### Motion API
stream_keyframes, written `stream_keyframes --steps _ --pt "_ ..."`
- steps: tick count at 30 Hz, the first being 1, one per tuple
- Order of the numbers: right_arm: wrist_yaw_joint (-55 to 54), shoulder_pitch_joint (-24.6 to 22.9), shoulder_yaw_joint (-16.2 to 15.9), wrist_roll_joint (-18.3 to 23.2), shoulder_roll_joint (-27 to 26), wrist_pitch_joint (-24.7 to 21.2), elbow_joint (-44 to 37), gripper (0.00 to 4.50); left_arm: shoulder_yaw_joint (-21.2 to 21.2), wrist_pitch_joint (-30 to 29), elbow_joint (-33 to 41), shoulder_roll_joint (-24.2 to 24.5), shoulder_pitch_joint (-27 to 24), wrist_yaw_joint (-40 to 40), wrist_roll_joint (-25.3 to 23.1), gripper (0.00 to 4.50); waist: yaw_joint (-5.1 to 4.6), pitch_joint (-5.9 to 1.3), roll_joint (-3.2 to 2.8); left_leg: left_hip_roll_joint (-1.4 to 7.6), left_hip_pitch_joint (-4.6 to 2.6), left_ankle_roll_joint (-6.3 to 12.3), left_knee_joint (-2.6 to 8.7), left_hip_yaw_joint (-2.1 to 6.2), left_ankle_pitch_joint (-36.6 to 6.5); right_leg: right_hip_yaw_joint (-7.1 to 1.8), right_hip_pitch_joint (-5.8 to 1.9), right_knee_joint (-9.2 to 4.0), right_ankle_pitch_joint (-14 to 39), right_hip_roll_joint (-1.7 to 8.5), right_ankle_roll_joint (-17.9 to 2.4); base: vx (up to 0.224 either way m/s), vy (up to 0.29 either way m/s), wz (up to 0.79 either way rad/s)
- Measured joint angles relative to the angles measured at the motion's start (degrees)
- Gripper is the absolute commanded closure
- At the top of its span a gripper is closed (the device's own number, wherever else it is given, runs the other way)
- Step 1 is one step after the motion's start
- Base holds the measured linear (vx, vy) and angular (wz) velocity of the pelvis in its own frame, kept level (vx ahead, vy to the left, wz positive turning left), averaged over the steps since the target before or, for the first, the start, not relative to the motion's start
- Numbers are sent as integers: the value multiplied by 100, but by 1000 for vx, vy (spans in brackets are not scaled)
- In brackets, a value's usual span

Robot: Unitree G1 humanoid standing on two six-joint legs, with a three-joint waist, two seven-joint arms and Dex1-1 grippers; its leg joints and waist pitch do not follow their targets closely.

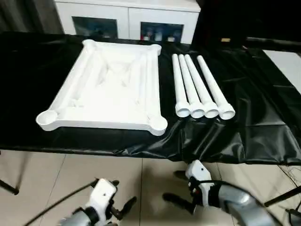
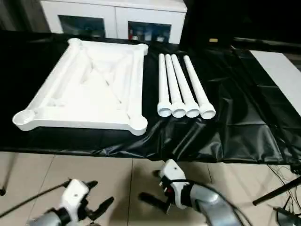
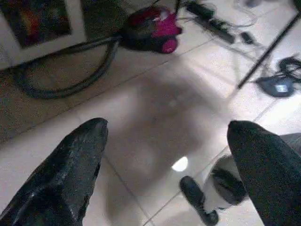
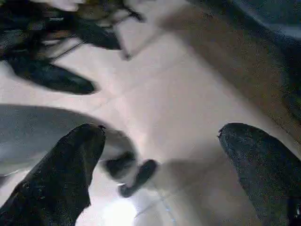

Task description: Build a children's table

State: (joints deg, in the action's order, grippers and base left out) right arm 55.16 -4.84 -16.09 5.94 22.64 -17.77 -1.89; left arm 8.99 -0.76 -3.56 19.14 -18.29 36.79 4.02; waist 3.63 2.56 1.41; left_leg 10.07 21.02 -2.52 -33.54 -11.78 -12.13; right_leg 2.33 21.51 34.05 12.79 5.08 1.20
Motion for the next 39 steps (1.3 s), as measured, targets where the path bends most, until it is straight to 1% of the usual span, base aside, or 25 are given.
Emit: stream_keyframes --steps 1,2,3,4,6,8,9,11,12,15,17,18,20,21,23,24,26,28,30,34,37,39 --pt "104 -41 2 99 112 -126 -208 4 -19 -78 204 64 -60 62 93 0 -2 1 -2 -1 0 0 0 0 0 -1 -1 -2 1 0 1 0 0 0" --pt "150 -31 68 280 138 -329 -428 4 -79 -239 489 102 -109 77 212 0 -11 7 -7 -1 2 0 -1 0 0 -2 3 2 1 -1 1 0 0 0" --pt "65 90 246 552 -48 -558 -686 4 -226 -531 931 112 -106 43 427 0 -29 14 -4 -1 3 -3 -1 0 2 -4 11 14 -1 -2 0 0 0 0" --pt "-104 281 448 679 -210 -598 -779 4 -364 -739 1238 97 5 -12 602 0 -50 16 -6 1 3 -12 0 0 8 -4 20 23 -8 -4 -10 0 0 0" --pt "-681 928 850 799 -726 -586 -983 4 -726 -1184 1909 48 528 -267 1019 0 -65 12 -11 0 -2 -23 -4 0 16 -9 38 59 -13 -4 -19 0 0 0" --pt "-1310 1401 1166 748 -985 -620 -1051 4 -992 -1408 2319 -21 898 -554 1194 0 -62 10 -15 0 -21 -29 -6 0 19 -12 31 78 -13 -5 -19 0 0 0" --pt "-1719 1685 1405 662 -1113 -645 -1044 4 -1115 -1469 2417 -118 1145 -766 1197 0 -65 11 -19 -2 -18 -40 -5 0 26 -15 36 84 -13 -5 -19 0 0 0" --pt "-2475 2024 1693 354 -1245 -493 -1014 4 -1270 -1525 2407 -429 1642 -1294 973 0 -21 21 -34 -2 -2 -56 -10 5 38 -11 43 91 -15 -5 -19 0 0 0" --pt "-2723 2163 1757 254 -1244 -417 -1036 4 -1302 -1514 2425 -520 1908 -1531 864 0 -10 17 -32 0 -4 -68 -8 5 46 -11 41 93 -15 -6 -17 0 0 0" --pt "-3107 2131 1760 -37 -1209 -307 -1050 4 -1331 -1269 2266 -777 2456 -2137 382 0 -16 11 -32 1 7 -73 -19 31 50 -11 42 90 -13 -23 -13 0 0 0" --pt "-3331 2057 1692 -262 -1180 -284 -1009 4 -1331 -1252 2192 -805 2611 -2275 311 0 -33 10 -38 1 8 -74 -19 33 50 -13 44 90 -13 -26 -12 0 0 0" --pt "-3457 2032 1762 -288 -1232 -315 -950 4 -1336 -1328 2130 -888 2690 -2435 328 0 -54 10 -40 2 8 -75 -19 34 50 -14 45 91 -13 -29 -12 0 0 0" --pt "-3640 2032 1980 -159 -1416 -503 -851 4 -1408 -1516 1993 -1099 2849 -2794 389 0 -65 10 -40 7 10 -70 -19 38 47 -14 48 92 -13 -36 -12 0 0 0" --pt "-3807 2033 2188 -18 -1594 -651 -756 4 -1574 -1803 1836 -1338 3031 -3128 459 0 -62 9 -43 10 8 -71 -21 41 48 -13 47 97 -13 -38 -14 0 0 0" --pt "-4013 2002 2308 72 -1698 -735 -587 4 -1752 -2074 1633 -1450 3120 -3379 542 0 -65 11 -47 15 6 -74 -26 45 50 -16 47 99 -13 -47 -15 0 0 0" --pt "-4151 1948 2365 59 -1710 -706 -517 4 -1818 -2062 1480 -1488 3096 -3360 612 0 -63 15 -54 20 8 -76 -30 49 51 -15 47 98 -14 -52 -17 0 0 0" --pt "-4229 1787 2410 61 -1735 -636 -437 4 -1762 -1805 1331 -1400 2858 -3171 575 0 -59 12 -54 26 7 -77 -31 50 51 -14 45 97 -14 -58 -17 0 0 0" --pt "-4206 1604 2406 62 -1733 -575 -334 4 -1630 -1612 1204 -1304 2576 -3068 427 0 -42 13 -54 33 10 -77 -32 51 51 -13 47 97 -14 -64 -16 0 0 0" --pt "-4160 1499 2324 14 -1702 -498 -239 4 -1554 -1526 1174 -1282 2412 -3092 270 0 -25 13 -55 36 10 -79 -34 51 52 -12 47 97 -14 -66 -16 0 0 0" --pt "-4049 1397 2186 13 -1715 -391 -219 4 -1388 -1493 1224 -1206 2334 -3142 70 0 -8 13 -55 36 6 -80 -35 51 53 -13 44 99 -21 -66 -22 0 0 0" --pt "-4031 1386 2043 -4 -1721 -256 -174 4 -1353 -1273 1213 -1195 2323 -3145 -51 0 -10 14 -58 36 6 -81 -38 51 54 -14 44 99 -27 -66 -24 0 0 0" --pt "-4030 1386 2003 -5 -1748 -165 -121 4 -1303 -1157 1172 -1146 2323 -3130 -116 0 -10 12 -62 36 5 -83 -38 52 55 -14 44 100 -27 -66 -23 0 0 0"
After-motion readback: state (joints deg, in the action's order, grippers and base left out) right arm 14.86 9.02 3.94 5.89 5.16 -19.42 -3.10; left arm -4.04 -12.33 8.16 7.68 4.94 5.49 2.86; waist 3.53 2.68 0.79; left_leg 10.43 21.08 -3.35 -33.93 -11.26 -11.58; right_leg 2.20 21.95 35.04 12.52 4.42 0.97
